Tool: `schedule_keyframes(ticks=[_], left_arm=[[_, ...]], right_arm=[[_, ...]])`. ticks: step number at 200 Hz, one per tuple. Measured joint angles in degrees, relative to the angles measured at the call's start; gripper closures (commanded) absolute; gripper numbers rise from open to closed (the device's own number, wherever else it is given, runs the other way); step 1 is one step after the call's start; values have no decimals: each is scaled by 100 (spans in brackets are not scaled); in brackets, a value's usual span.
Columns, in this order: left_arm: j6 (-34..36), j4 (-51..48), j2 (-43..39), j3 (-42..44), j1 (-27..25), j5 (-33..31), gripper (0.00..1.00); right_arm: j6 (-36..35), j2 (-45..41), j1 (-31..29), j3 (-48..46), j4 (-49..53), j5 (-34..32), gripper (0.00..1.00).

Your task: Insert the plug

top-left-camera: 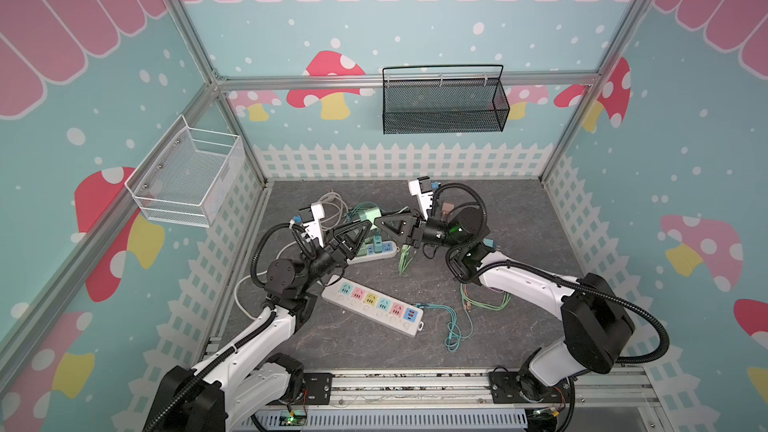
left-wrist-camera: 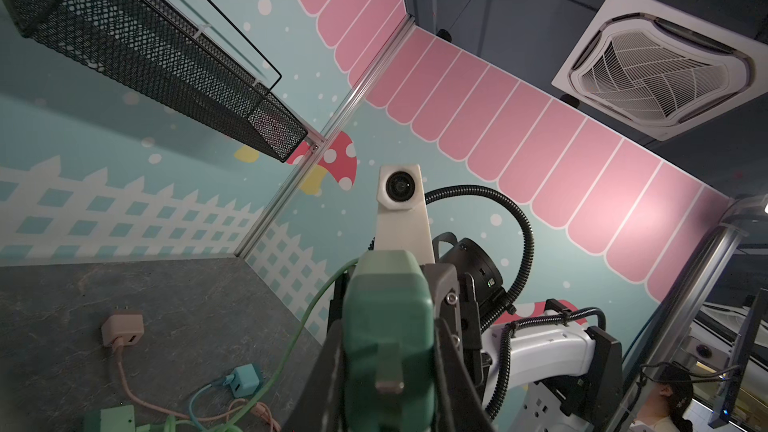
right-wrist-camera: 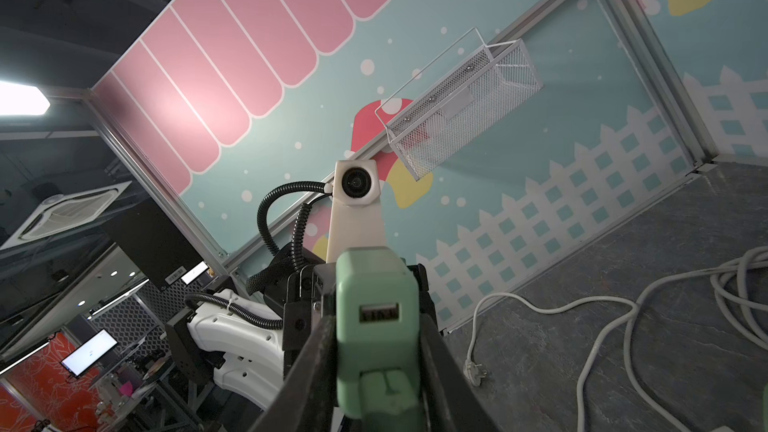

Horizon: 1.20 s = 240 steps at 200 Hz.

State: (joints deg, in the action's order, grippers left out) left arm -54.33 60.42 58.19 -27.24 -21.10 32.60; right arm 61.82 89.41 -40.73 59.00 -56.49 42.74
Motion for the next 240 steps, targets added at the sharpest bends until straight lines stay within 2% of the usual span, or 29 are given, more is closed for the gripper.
schedule_keyframes(ticks=[37,57,86,129,184,213,240], left_arm=[[-57,103,31,0,0,-2,93],[-76,116,44,0,0,-2,78],[-17,-90,-7,13,-4,-7,51],[354,-1344,-774,238,2,-136,33],[1196,-3397,-2164,234,4,-719,30],[1567,-4745,-2371,68,9,-1239,32],[1733,-5729,-2354,-50,9,-1679,32]], right_arm=[[17,48,20,74,-55,101,81],[13,48,28,76,-50,111,85],[-212,15,105,76,249,155,92],[-1145,-260,627,321,1897,85,96],[-2542,-173,1198,1556,3893,-83,97],[-3272,420,1320,2739,4750,-133,97],[-3921,1311,1414,4258,5643,-254,98]])
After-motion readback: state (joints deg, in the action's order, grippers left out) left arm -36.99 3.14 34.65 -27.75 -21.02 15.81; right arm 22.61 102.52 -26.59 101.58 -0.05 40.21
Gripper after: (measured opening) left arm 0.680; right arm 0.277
